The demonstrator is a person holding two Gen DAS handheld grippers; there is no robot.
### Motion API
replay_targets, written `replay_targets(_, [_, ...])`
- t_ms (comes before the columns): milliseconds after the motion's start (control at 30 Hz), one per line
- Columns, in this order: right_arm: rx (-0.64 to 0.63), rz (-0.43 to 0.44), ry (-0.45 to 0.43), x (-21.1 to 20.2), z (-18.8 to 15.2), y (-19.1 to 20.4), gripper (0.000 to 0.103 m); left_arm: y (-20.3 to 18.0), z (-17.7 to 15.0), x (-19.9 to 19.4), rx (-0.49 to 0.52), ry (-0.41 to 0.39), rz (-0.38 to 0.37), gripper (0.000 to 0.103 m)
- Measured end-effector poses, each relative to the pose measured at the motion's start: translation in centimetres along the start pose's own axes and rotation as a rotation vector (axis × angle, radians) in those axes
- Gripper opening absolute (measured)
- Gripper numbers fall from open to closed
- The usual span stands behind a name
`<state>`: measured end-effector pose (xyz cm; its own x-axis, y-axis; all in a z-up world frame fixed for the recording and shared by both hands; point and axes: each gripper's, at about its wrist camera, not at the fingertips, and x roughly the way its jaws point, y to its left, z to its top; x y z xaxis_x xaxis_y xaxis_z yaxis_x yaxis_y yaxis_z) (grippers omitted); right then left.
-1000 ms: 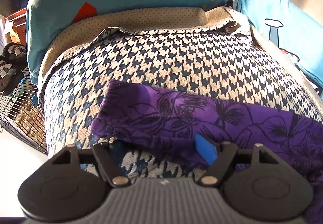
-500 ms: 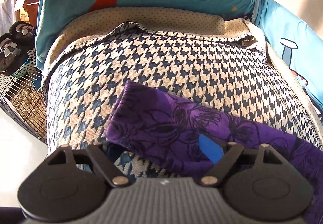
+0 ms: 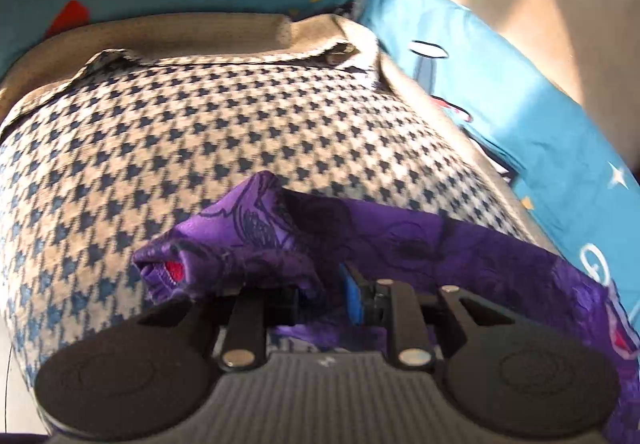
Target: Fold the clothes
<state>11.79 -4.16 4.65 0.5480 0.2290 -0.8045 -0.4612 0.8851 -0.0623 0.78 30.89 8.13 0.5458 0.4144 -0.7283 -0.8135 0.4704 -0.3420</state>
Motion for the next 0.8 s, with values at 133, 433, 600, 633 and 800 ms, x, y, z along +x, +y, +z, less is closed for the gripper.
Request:
replay_targets(133, [0.001,-0.001,-0.001,0.0,0.1,0.0,0.042,-3.8,-2.2,-0.6,0.13,0.054,-0.149,0.02])
replay_targets(433, [0.016,0.016,-0.017,-0.2,0.2,0.0,0.042,-10.8,-9.2,-3.4,0.462,0.172,-0.4,0.032])
replay_targets(600, [0.04,0.058,-0.048,-0.7,0.5,-0.2,0.042,-10.8,-9.4,-5.1,0.486,0.126,-0.394,0.079])
replay_targets(633, [0.046,0.069,-0.056,-0.9,0.5,-0.2,0.042,-10.6,-9.0,-5.4,0.482,0.109,-0.389,0.081])
replay_targets(800, [0.092,0.17,-0.097,-1.6,0.9,-0.5,0.042,-10.3,-6.2,-6.0,0.465,0.062,-0.347,0.09])
